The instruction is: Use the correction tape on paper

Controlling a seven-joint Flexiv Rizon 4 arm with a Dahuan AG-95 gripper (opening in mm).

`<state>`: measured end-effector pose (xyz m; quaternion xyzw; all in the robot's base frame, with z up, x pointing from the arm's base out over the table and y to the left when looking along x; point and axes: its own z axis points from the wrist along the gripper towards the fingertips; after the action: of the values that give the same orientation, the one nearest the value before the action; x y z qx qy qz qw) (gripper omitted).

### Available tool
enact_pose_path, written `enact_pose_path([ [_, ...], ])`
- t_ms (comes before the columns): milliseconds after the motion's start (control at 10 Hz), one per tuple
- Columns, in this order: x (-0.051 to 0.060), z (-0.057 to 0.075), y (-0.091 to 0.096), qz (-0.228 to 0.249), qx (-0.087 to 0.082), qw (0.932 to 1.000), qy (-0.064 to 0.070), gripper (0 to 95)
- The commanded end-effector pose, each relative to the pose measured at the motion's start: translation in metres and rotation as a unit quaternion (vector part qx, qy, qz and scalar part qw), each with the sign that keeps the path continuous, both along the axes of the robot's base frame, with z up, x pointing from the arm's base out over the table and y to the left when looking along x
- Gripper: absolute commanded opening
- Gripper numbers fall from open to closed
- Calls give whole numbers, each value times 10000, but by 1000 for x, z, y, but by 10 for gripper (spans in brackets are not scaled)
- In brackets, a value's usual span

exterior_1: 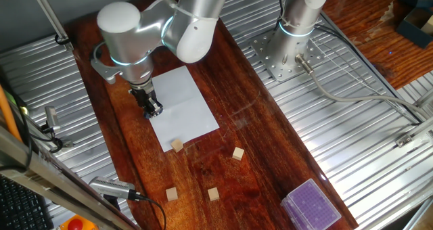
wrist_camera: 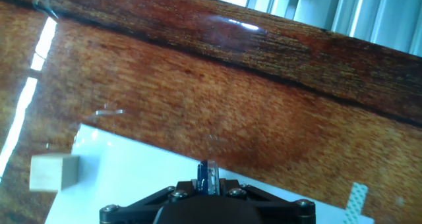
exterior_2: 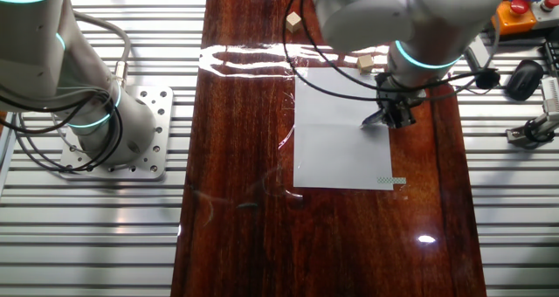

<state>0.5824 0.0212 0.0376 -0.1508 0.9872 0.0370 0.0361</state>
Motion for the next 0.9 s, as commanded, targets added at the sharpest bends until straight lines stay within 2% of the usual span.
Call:
enact_pose_path([
  [100, 2, -1, 0, -4, 14, 10000, 17, 0],
  [200, 2, -1, 0, -14, 14, 10000, 49, 0],
  [900, 1, 0, 1, -61, 79, 9999, 46, 0],
])
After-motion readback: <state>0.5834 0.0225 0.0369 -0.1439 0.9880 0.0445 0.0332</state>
